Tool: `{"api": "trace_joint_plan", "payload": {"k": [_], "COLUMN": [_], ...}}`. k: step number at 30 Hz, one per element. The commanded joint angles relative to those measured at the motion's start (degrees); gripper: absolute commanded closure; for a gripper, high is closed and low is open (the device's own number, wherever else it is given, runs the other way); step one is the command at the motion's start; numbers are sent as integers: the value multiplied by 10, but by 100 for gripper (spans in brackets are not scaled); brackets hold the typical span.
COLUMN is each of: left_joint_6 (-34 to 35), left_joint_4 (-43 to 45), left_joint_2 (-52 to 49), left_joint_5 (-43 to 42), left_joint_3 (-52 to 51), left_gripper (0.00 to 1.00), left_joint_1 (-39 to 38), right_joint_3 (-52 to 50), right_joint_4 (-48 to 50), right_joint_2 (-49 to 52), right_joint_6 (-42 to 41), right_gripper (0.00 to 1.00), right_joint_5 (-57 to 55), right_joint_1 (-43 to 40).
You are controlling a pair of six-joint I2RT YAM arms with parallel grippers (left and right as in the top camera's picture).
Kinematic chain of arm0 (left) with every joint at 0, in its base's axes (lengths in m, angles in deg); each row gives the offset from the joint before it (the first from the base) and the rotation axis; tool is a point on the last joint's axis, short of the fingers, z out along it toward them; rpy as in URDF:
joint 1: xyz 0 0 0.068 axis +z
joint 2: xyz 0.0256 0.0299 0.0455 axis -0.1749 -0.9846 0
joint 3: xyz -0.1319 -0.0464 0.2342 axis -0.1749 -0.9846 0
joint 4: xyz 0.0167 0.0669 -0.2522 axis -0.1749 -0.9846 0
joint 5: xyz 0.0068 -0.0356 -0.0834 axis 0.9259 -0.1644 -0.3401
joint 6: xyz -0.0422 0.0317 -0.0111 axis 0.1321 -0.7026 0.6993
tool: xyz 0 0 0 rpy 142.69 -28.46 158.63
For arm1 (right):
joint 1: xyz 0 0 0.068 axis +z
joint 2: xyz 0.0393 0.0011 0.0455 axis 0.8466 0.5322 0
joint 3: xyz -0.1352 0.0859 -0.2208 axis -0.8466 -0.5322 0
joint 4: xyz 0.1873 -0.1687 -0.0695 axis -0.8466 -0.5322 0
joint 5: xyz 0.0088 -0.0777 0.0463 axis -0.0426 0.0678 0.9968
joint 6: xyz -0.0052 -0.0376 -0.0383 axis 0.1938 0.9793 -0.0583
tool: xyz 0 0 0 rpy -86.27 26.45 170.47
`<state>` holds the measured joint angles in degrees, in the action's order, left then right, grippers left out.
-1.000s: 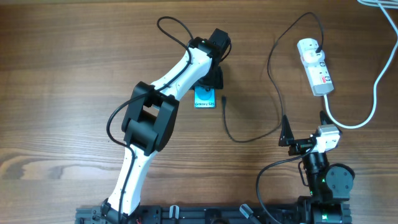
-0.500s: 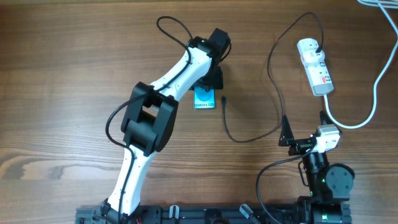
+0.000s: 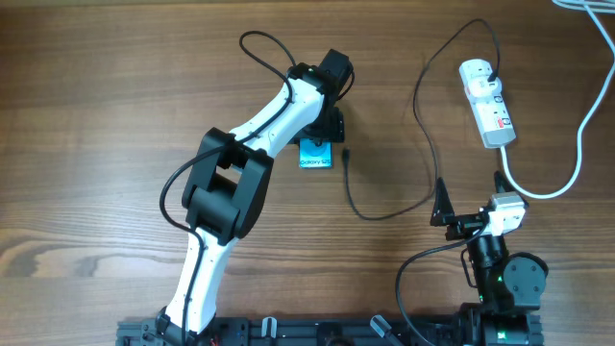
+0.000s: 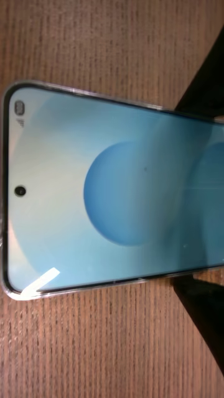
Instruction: Plug charger to phone and switch on socket
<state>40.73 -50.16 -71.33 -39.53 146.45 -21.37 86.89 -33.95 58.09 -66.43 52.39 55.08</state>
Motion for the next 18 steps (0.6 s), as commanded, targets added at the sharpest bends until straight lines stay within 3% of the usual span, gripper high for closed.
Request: {"api": "trace_joint_plan", "payload": {"k": [1, 18], "left_joint_6": [1, 2], "left_joint_4": [-5, -19], "left_joint_2": [-9, 32], "left_joint_5": [-19, -37], "left_joint_3": [-22, -20], "left_gripper": [23, 29], "left_joint_1": [-3, -2], "right_joint_3": [-1, -1], "right_joint_4": [2, 2], "right_joint_2": [-1, -1], "right_joint_6": [-6, -6], "right_gripper": [0, 0], "right_joint_5": [-5, -5], "right_joint_1": [3, 3]}}
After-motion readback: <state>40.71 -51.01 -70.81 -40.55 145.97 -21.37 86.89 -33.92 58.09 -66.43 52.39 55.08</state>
